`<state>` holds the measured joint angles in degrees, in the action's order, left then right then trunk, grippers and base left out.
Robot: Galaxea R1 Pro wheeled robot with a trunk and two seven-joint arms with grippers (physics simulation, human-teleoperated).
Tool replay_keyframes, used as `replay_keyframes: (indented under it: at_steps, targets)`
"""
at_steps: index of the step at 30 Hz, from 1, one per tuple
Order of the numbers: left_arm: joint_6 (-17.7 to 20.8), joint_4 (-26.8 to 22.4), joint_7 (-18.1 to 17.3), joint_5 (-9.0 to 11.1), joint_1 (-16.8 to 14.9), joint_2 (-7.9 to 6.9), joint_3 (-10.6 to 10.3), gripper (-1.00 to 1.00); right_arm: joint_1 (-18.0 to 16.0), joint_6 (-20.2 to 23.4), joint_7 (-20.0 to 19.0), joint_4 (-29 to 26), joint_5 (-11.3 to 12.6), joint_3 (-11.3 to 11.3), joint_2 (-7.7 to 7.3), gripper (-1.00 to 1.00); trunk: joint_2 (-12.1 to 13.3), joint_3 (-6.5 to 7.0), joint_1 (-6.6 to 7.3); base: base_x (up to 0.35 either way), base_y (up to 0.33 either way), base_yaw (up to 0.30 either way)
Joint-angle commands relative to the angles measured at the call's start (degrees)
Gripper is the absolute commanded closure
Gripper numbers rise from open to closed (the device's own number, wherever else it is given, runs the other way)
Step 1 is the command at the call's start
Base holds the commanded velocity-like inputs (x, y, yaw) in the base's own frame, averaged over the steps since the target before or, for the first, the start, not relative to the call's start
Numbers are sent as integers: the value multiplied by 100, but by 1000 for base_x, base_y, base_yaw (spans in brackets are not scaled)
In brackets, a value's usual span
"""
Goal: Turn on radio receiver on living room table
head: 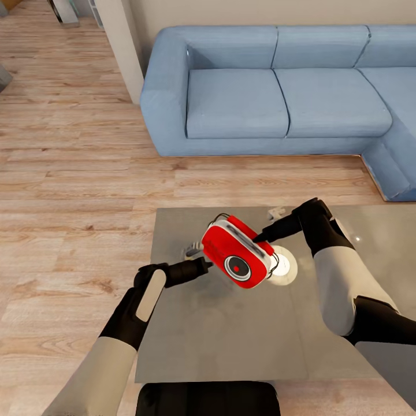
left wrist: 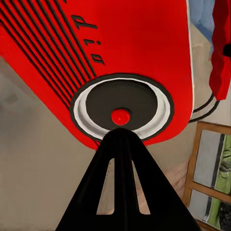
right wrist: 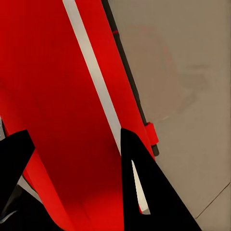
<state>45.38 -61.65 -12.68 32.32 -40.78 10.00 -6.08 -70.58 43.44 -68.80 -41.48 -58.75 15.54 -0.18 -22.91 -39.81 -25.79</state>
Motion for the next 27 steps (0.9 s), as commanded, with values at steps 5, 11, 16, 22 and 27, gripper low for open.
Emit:
replay_keyframes:
  at_steps: [5,11,16,22,27]
  targets:
    - [-384,390,72,-6,-8,0,1,100,6,22,-7,-1,22,2,0,100,-1,0,0,0,0,0]
    - [-652,734,81,-7,-9,0,1,100,7,24,-2,2,28,2,3,100,-1,0,0,0,0,0]
    - [-691,754,81,42,-9,0,1,100,7,24,-15,7,38,2,8,100,-1,0,0,0,0,0]
    - [-1000,904,79,430,-16,0,-231,100,33,24,-91,18,35,-5,56,100,-1,0,0,0,0,0]
    - [-1096,954,81,568,-17,0,-397,100,88,27,-98,25,28,-7,99,100,-1,0,0,0,0,0]
